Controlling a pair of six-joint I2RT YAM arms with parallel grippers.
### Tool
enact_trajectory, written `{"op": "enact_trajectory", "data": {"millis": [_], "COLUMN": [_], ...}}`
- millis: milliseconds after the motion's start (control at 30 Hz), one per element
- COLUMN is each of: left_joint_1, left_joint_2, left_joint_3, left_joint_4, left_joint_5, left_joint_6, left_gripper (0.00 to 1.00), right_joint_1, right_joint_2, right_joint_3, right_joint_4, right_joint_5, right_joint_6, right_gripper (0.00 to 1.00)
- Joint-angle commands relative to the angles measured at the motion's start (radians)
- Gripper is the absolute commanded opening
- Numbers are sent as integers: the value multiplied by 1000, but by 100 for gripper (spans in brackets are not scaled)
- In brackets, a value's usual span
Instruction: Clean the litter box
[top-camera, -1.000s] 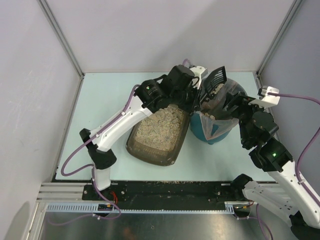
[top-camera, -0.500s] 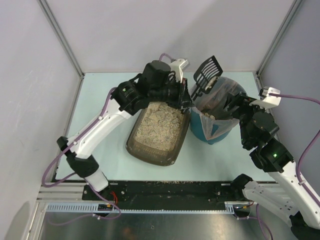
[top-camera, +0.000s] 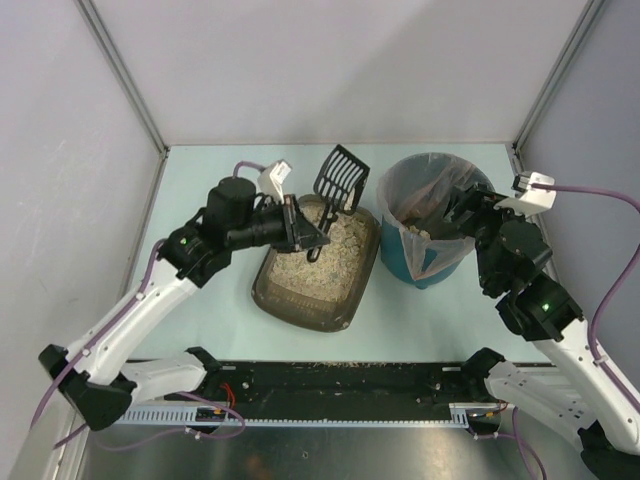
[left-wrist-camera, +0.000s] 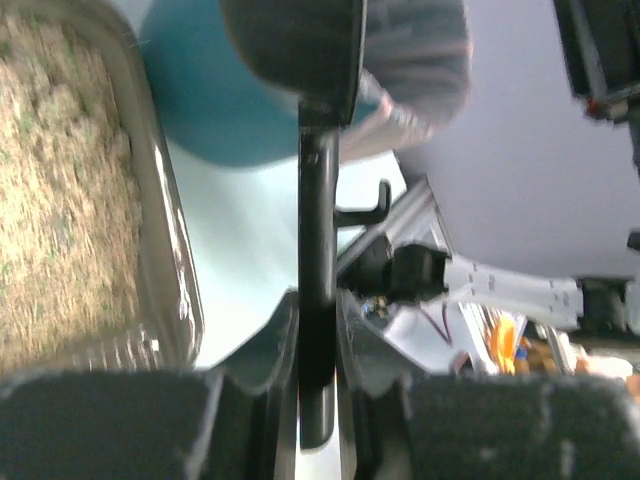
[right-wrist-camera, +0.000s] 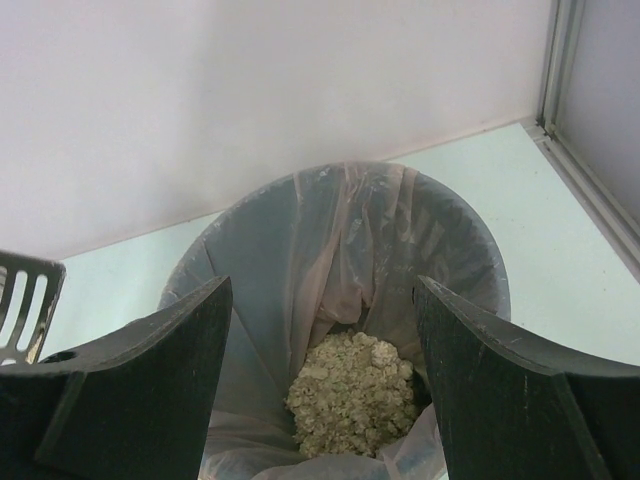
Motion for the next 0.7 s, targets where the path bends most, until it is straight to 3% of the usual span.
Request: {"op": "enact_trajectory", "data": {"millis": [0, 133, 333, 667], "left_joint_1": [52, 129, 146, 142], "left_joint_2": [-91, -151, -121, 71], "left_joint_3": [-132, -234, -314, -228], "left_joint_4": [130, 132, 75, -319], "left_joint_5": [82, 114, 51, -119], "left_joint_6": [-116, -225, -190, -138], "left_gripper": [0, 0, 0, 0], "right_joint_1": [-5, -5, -3, -5], "right_joint_2": [9, 17, 14, -6], "right_joint_3": [4, 4, 4, 4], "right_joint_4": [38, 32, 19, -4], "right_joint_5": [-13, -25, -25, -10], "right_joint_6": [0, 8, 20, 20], "right_gripper": [78, 77, 78, 78]}}
